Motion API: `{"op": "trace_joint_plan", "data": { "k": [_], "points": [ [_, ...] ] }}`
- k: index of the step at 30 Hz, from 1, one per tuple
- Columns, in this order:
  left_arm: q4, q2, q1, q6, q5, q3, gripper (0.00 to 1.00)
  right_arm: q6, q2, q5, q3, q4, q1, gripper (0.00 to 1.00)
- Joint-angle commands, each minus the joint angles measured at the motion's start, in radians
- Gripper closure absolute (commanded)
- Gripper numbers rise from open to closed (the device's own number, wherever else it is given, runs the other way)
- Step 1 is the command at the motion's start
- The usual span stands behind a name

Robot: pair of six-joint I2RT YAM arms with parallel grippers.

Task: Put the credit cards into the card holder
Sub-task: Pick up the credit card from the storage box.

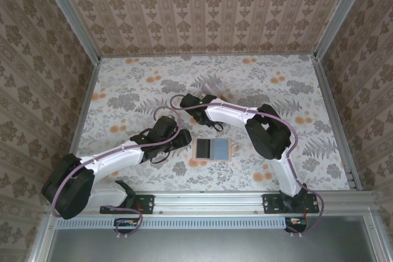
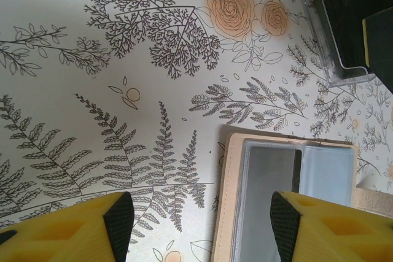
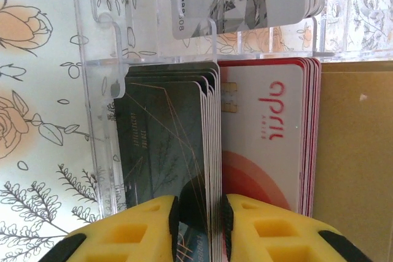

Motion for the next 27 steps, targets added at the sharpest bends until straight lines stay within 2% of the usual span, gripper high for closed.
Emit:
{"op": "trace_joint_plan", "data": {
  "k": [1, 27],
  "points": [
    [-0.010, -0.019, 0.007, -0.017, -0.015, -0.007, 0.35, -0.015, -0.024, 0.068, -0.016, 0.002, 0.000, 0.72],
    [-0.003, -0.008, 0.008, -0.023, -0.006, -0.013, 0.35, -0.010, -0.083, 0.088, -0.061, 0.023, 0.000, 0.82]
  ]
}}
